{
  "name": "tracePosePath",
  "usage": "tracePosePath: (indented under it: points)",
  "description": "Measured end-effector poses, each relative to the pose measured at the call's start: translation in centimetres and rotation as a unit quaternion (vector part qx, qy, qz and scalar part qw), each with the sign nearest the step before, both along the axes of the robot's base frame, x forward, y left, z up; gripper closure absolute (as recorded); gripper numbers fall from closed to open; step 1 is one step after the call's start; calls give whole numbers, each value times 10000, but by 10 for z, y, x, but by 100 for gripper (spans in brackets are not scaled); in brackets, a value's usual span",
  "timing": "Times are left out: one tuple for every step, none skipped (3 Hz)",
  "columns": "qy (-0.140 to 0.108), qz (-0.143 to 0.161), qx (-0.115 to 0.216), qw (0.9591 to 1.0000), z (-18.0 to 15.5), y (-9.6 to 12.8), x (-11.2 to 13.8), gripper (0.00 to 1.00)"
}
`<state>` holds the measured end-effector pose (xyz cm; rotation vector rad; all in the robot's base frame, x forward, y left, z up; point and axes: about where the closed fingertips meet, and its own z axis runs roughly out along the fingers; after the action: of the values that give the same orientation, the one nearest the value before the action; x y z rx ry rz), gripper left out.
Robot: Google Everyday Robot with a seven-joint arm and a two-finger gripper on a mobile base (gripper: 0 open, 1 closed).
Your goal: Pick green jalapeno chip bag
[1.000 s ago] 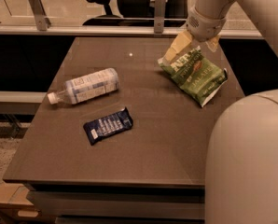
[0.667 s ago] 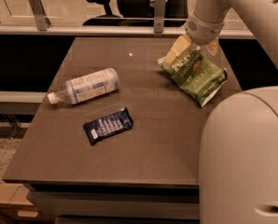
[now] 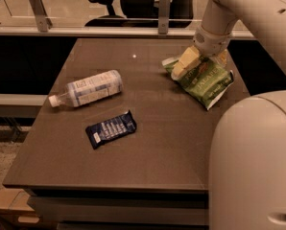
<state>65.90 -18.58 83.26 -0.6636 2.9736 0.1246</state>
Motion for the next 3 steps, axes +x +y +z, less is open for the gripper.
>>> tracePosePath:
  points:
    - [49,-71,52,9999,-8,-9,-16,18]
    - [46,4,207,9998,-9,-10,-31,42]
    - [8,133,341,9993,-6,-7,-40,65]
